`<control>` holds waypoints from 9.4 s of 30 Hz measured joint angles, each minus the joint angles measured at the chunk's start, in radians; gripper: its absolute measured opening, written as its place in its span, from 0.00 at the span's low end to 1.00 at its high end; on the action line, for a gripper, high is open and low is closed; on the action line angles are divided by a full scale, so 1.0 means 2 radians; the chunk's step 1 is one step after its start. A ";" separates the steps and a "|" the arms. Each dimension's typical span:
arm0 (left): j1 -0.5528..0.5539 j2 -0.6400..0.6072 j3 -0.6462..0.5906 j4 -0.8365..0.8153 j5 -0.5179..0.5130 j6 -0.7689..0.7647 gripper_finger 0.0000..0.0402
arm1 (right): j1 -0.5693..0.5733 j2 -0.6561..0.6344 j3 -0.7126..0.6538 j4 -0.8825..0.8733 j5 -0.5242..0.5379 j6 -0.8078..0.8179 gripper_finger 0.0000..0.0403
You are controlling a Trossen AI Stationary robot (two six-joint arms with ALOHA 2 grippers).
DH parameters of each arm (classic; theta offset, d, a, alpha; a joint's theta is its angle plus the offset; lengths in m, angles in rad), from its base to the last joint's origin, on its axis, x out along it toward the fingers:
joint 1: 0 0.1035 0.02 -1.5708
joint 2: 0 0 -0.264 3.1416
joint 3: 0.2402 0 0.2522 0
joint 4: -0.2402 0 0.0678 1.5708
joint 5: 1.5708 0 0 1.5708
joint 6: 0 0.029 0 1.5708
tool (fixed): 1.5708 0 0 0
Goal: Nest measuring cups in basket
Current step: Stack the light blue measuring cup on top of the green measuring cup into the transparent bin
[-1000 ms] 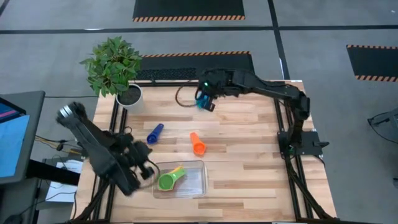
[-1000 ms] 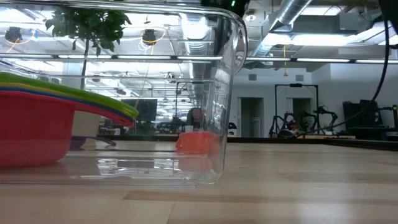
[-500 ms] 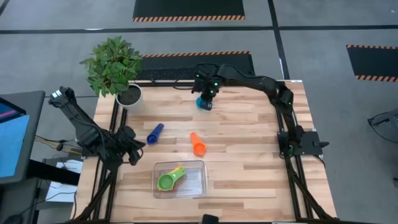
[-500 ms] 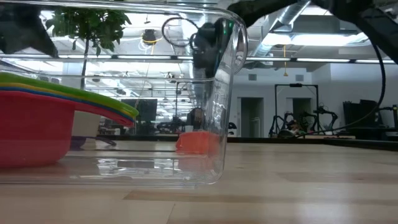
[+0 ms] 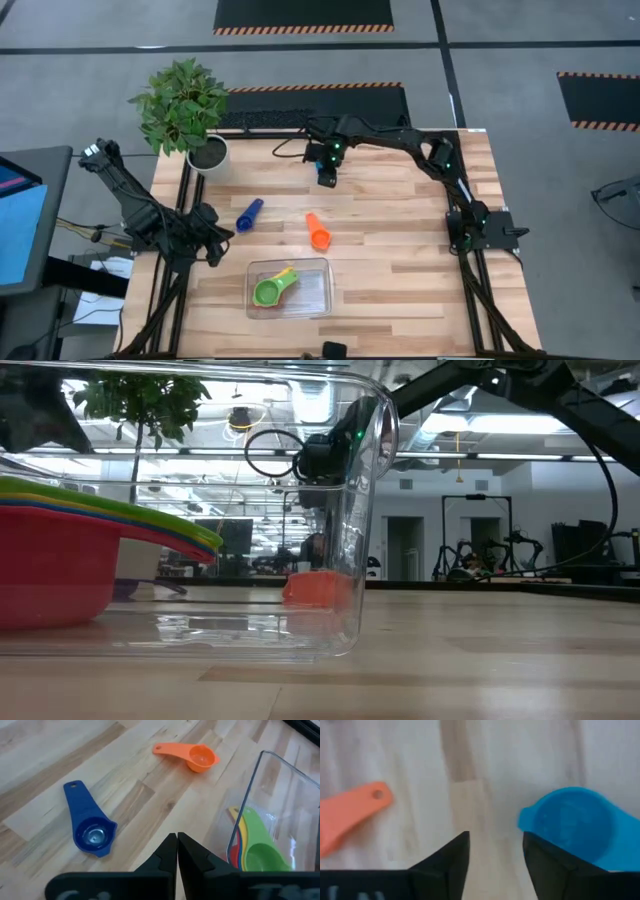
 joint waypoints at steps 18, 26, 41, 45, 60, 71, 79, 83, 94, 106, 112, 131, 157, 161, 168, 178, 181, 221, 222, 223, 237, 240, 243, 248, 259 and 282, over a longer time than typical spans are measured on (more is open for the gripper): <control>0.000 0.000 0.000 0.012 0.000 -0.012 0.00 | -0.004 0.000 0.000 -0.007 0.062 -0.056 0.60; 0.000 0.000 0.000 0.012 0.001 -0.024 0.00 | -0.004 0.011 0.001 0.002 0.061 -0.026 0.59; 0.000 0.000 0.000 0.027 0.001 -0.022 0.00 | 0.008 0.023 0.003 -0.011 0.137 -0.056 0.58; 0.000 0.000 0.001 0.029 0.001 -0.021 0.00 | 0.020 0.023 0.003 -0.010 0.163 -0.070 0.55; 0.000 0.000 0.001 0.034 0.001 -0.018 0.00 | 0.034 0.023 0.003 -0.023 0.191 -0.101 0.48; 0.000 0.000 0.001 0.034 0.017 -0.016 0.00 | 0.029 0.023 0.003 0.004 0.189 -0.175 0.45; 0.000 0.000 0.001 0.035 0.017 -0.017 0.00 | 0.027 0.023 0.003 -0.001 0.176 -0.237 0.45; 0.000 0.000 0.001 0.035 0.017 -0.017 0.00 | 0.023 0.023 0.003 -0.003 0.175 -0.283 0.45; 0.000 0.000 0.001 0.035 0.023 -0.031 0.00 | 0.008 0.023 0.003 -0.003 0.177 -0.374 0.44; 0.000 0.000 0.001 0.034 0.028 -0.031 0.00 | 0.014 0.023 0.003 -0.009 0.176 -0.393 0.44; 0.000 0.000 0.001 0.034 0.031 -0.031 0.00 | 0.015 0.023 0.003 -0.032 0.176 -0.392 0.44; 0.000 0.000 0.001 0.034 0.039 -0.031 0.00 | 0.007 0.016 0.002 -0.055 0.190 -0.366 0.44; 0.000 0.070 0.001 0.034 0.031 -0.064 0.00 | -0.104 -0.026 -0.044 -0.139 0.053 -0.295 0.25; 0.000 0.070 0.001 0.034 0.007 -0.080 0.00 | -0.132 -0.077 -0.061 -0.134 0.018 -0.295 0.20; 0.008 0.070 0.001 0.033 -0.029 -0.083 0.00 | -0.166 -0.198 -0.156 -0.018 -0.044 -0.286 0.18; 0.032 0.070 0.001 0.033 -0.041 -0.068 0.00 | -0.186 -0.267 -0.381 0.458 -0.066 -0.072 0.18; 0.032 0.070 0.001 0.033 -0.041 -0.065 0.00 | -0.183 -0.275 -0.384 0.435 -0.070 -0.068 0.18; 0.080 0.070 0.001 0.032 -0.058 -0.014 0.00 | -0.052 -0.175 -0.349 0.354 0.219 -0.433 0.52; 0.082 0.070 0.001 0.032 -0.056 -0.013 0.00 | -0.048 -0.173 -0.346 0.353 0.219 -0.434 0.51; 0.082 0.070 0.001 0.032 -0.051 -0.013 0.00 | -0.044 -0.172 -0.340 0.354 0.217 -0.434 0.50; 0.085 0.070 0.001 0.032 -0.036 -0.010 0.00 | -0.018 -0.173 -0.306 0.268 0.151 -0.471 0.42; 0.085 0.070 0.001 0.032 -0.036 0.000 0.00 | -0.021 -0.173 -0.306 0.278 0.150 -0.471 0.41; 0.085 0.070 0.001 0.032 -0.036 0.001 0.00 | -0.020 -0.164 -0.304 0.286 0.146 -0.472 0.41; 0.085 0.070 0.001 0.033 -0.036 0.000 0.00 | -0.020 -0.133 -0.302 0.283 0.161 -0.503 0.42; 0.085 0.070 0.001 0.035 -0.036 -0.016 0.00 | -0.010 -0.113 -0.249 0.290 0.187 -0.497 0.40; 0.085 0.070 0.001 0.038 -0.027 -0.006 0.00 | -0.009 -0.081 -0.237 0.320 0.150 -0.519 0.40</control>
